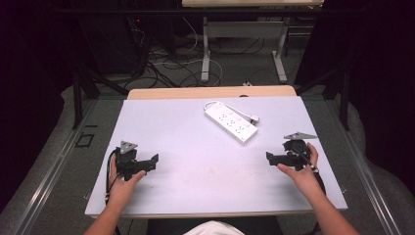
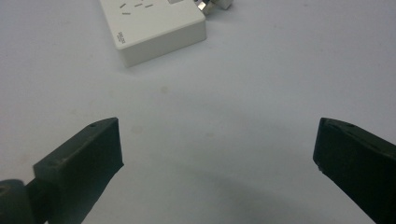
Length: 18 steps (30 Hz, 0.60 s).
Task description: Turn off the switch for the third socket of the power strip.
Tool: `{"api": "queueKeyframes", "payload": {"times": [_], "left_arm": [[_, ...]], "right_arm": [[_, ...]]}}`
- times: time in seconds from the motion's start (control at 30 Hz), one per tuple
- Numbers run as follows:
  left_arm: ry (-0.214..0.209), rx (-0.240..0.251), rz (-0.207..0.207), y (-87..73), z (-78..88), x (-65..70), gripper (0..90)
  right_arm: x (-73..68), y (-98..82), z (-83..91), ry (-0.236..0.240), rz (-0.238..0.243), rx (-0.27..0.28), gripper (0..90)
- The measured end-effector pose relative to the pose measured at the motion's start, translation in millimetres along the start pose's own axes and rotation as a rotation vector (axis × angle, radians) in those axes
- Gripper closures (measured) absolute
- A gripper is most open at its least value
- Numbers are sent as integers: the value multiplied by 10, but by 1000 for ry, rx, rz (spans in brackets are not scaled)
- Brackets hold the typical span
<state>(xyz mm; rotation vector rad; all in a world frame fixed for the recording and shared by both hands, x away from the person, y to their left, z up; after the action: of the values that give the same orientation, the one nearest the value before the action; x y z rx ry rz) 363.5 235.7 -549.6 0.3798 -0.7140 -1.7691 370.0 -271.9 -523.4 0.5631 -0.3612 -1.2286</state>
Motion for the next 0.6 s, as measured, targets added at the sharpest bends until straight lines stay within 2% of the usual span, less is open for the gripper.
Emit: {"api": "queueKeyframes", "payload": {"times": [0.43, 0.6], "left_arm": [[-3, 2, 2, -5, -3, 1, 11], [-3, 2, -1, -4, -2, 3, 11]], "right_arm": [[-86, 324, 34, 0, 66, -37, 52], [-117, 440, 40, 7, 67, -64, 65]]}}
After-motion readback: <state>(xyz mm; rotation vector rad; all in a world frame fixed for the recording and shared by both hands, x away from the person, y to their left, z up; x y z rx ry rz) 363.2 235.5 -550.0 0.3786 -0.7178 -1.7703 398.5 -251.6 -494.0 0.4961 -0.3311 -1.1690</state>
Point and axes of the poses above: each handheld gripper's, and its own axes: z roughly backward along the jaws, y roughly out of its top, x roughly to its right, the point moved 1 cm from there along -z, roughly forward along the jaws, and after that the axes turned 12 degrees about -x, right-handed, at the moved point
